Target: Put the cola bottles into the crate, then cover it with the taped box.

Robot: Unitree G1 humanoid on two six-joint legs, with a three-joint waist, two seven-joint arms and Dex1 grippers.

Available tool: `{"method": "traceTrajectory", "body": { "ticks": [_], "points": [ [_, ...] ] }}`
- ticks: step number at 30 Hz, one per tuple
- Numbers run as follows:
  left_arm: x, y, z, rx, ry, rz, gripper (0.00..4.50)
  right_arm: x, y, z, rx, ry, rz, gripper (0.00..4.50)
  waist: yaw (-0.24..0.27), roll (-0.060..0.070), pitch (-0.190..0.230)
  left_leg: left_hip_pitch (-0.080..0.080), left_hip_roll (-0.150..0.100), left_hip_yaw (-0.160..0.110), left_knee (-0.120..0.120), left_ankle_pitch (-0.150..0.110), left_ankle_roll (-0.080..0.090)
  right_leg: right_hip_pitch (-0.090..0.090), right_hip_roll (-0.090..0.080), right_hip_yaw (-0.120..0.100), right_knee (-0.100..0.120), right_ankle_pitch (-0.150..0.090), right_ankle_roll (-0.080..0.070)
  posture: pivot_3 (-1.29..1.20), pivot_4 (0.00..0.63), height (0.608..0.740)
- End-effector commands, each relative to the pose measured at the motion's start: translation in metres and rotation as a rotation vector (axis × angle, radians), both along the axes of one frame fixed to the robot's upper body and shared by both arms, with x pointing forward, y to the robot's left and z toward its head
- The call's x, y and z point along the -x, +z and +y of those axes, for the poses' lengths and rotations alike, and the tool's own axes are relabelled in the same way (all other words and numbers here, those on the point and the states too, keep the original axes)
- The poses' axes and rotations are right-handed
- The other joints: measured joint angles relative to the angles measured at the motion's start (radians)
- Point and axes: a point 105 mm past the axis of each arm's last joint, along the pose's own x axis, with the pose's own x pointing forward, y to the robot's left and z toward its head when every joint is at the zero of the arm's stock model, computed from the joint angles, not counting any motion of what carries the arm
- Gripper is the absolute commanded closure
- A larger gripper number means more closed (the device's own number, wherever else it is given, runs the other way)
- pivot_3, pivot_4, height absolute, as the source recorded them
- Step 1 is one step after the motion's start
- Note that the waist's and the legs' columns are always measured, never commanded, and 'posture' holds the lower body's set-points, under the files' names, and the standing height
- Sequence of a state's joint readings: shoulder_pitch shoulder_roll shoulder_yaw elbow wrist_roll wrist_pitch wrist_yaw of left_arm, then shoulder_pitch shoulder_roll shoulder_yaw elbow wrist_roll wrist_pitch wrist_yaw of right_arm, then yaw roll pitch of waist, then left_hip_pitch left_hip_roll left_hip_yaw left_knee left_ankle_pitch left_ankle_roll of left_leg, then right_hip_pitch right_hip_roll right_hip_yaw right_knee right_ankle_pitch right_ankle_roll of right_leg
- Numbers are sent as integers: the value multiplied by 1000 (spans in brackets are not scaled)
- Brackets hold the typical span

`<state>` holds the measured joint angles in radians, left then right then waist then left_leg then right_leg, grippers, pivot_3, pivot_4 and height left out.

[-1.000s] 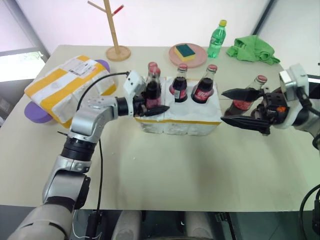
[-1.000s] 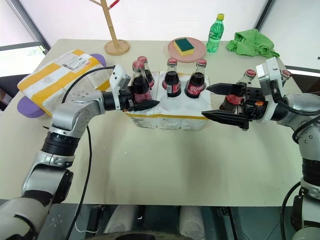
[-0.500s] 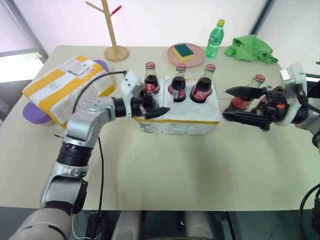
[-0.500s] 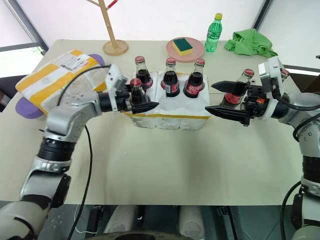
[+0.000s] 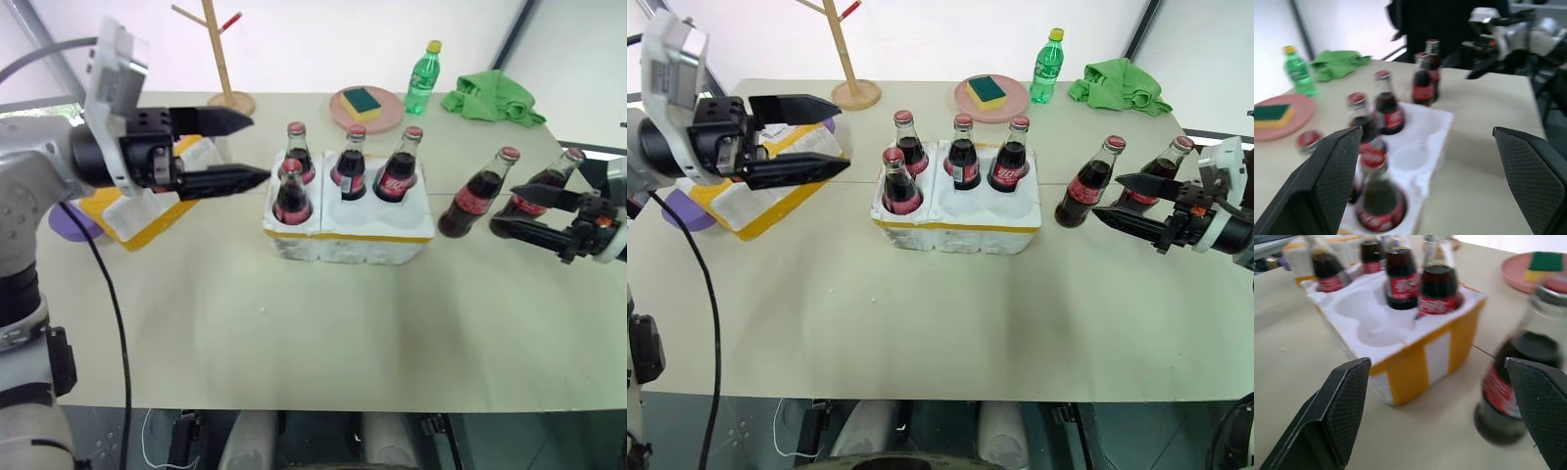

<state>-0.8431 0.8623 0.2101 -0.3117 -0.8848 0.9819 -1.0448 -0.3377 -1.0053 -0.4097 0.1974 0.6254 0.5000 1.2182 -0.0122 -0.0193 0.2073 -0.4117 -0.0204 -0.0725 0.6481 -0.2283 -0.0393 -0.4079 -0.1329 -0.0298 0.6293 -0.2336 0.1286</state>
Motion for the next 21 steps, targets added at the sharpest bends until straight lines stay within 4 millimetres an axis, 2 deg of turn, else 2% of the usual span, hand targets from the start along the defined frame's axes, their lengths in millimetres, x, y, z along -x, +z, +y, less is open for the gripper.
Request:
{"method": "traceTrajectory", "body": {
  "ticks": [1,6,11,15,21],
  "points": [
    [8,-3,-22,-25,-79,-31,39,-2,4,-9,3,-83,-45,0,0,0,0,0,0,0,0,0,0,0,0,0,0,0,0,0,150,740],
    [-3,-17,-35,-47,-89,-27,39,-11,-14,-14,-45,-228,-23,0,-1,0,0,2,0,1,0,0,0,1,1,1,1,0,0,0,150,740],
    [-7,-19,-42,-33,-101,-29,39,-16,-25,-8,-86,-316,-29,0,-1,0,0,2,0,1,0,0,0,1,0,2,0,0,0,0,150,740],
    [-9,-20,-43,-32,-103,-33,39,-30,-31,-8,-100,-414,-52,0,-1,0,0,2,0,1,0,0,0,1,0,2,0,0,0,0,150,740],
    [-12,-22,-44,-36,-100,-34,39,-46,-40,0,-124,-445,-47,0,-2,1,0,2,0,1,0,0,0,1,0,2,0,0,0,0,150,740]
  ]
}}
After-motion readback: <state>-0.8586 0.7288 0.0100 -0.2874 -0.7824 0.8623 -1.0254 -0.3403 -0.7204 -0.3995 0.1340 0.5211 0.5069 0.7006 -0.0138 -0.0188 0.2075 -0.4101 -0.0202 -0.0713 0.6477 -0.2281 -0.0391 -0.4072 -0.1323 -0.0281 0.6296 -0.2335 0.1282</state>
